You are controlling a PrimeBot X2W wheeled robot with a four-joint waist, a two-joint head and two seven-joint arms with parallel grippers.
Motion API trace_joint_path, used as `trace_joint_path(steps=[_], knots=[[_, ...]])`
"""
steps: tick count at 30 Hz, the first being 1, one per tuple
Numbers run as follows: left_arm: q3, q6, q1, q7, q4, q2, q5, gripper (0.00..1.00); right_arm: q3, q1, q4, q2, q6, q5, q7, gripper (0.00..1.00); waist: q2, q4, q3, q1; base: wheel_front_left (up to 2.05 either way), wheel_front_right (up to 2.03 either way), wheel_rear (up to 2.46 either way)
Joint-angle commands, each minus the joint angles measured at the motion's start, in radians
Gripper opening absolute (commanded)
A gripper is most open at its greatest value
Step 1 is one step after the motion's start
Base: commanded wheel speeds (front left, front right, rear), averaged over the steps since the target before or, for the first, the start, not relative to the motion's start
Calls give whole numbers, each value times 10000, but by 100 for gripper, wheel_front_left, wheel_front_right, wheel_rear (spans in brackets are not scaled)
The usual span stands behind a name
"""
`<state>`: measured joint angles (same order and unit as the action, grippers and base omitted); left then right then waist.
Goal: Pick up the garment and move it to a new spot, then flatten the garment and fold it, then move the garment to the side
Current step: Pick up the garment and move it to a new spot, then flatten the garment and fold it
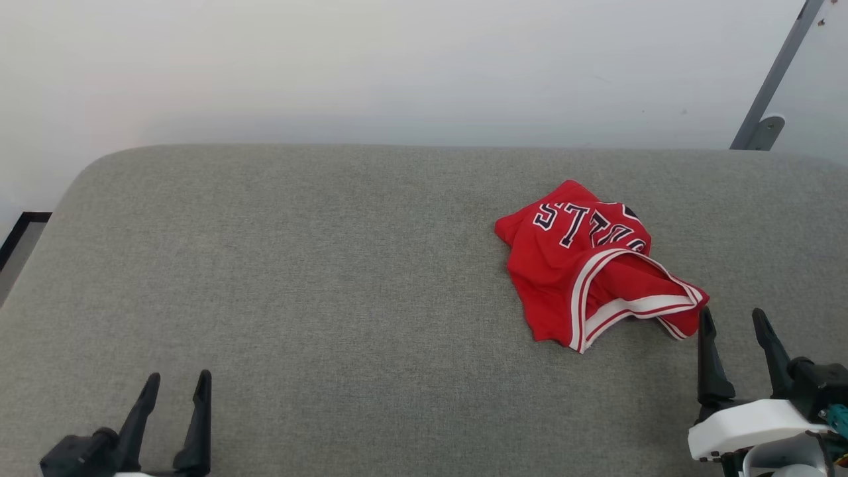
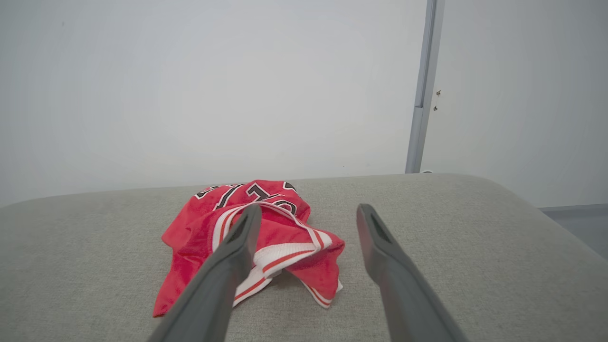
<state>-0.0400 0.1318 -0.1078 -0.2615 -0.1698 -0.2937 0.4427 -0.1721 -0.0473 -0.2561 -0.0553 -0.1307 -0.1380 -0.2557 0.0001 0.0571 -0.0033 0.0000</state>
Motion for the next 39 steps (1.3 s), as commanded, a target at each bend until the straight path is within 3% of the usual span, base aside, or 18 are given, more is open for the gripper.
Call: trace_joint_path(steps=[1,11,16,22,26,31,38,39], knots=[[65,-21,-131,-50,43,20,-98,100,-28,116,23,-22,1,45,-1,100,-1,-9,8,0,0,0,0],[-23,-21,-165,-50,241,239,-217,100,10,-107,243,-272,-1,-147,376,100,-1,-34,214,0,0,0,0],[-175,-21,104,-50,284,330,-95,100,-212,-561,703,-1334,1,-401,1641,100,-1,89,718,0,0,0,0],[-431,-21,570,-50,232,425,160,100,-79,-1574,536,-2824,1,-1190,3956,100,-1,360,1636,0,0,0,0],[-717,-21,1020,-50,150,419,257,100,777,-2296,26,-3694,1,-1602,5546,100,-1,628,2254,0,0,0,0],[-972,-21,1456,-52,-15,413,407,100,2406,-3031,-441,-4317,1,-2561,7171,100,-1,902,2817,0,0,0,0],[-1006,-21,1622,-52,-103,447,519,100,3268,-3225,-696,-4499,-1,-3284,7877,100,-1,985,2993,0,0,0,0],[-987,-21,1645,-51,-111,452,511,100,3321,-3231,-707,-4516,-1,-3362,7877,30,-1,972,3010,0,0,0,0]])
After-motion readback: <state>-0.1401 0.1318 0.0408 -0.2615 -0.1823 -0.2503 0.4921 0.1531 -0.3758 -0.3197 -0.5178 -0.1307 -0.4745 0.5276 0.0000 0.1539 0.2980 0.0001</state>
